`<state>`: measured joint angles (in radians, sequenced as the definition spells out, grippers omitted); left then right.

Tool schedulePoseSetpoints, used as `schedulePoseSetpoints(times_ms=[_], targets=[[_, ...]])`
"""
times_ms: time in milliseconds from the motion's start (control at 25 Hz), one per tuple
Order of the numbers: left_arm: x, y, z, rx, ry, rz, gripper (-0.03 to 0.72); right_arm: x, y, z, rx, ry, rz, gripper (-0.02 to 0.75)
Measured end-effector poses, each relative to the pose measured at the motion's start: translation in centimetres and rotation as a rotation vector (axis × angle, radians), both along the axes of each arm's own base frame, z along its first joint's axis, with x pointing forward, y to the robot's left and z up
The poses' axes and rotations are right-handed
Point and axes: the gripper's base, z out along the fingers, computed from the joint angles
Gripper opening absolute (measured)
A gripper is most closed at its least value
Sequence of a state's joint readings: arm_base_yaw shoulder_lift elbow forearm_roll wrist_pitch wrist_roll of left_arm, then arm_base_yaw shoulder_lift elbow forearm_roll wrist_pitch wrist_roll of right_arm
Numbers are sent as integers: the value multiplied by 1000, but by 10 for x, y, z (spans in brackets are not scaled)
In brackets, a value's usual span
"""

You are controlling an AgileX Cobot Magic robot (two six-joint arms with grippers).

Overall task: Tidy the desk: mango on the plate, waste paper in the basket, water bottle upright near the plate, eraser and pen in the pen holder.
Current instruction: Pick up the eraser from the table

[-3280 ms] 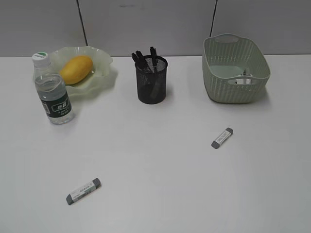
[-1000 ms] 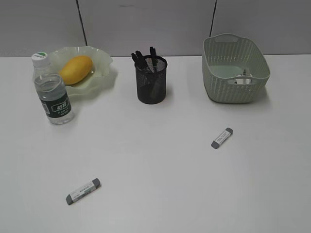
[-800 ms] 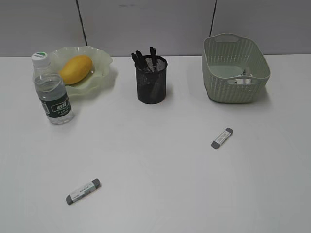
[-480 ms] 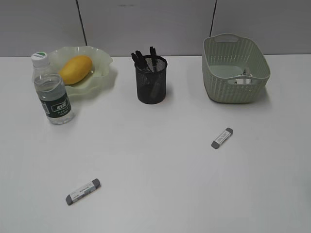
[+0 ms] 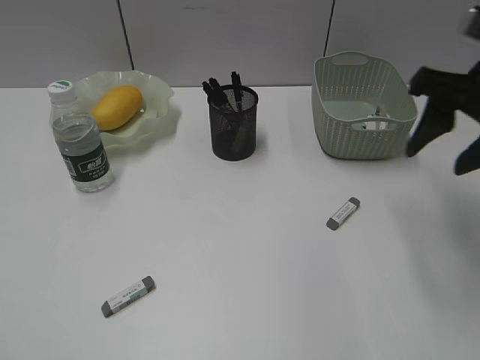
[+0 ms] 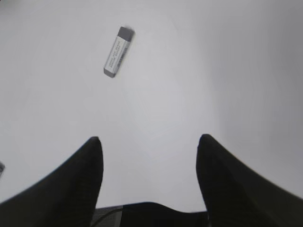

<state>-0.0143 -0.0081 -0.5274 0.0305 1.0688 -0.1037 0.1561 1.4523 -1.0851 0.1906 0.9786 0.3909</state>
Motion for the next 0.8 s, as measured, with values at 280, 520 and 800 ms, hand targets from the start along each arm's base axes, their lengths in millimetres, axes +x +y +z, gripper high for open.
schedulePoseSetpoints(times_ms=[280,520,800], targets=[[0,0,0,0,0,0,239,59,67,-74,-12,115,27,494],[0,0,0,0,0,0,239,85,87,-115,-50,187,-8,490],[0,0,0,0,0,-1,239,92,86,-138,-106,258,-44,479]])
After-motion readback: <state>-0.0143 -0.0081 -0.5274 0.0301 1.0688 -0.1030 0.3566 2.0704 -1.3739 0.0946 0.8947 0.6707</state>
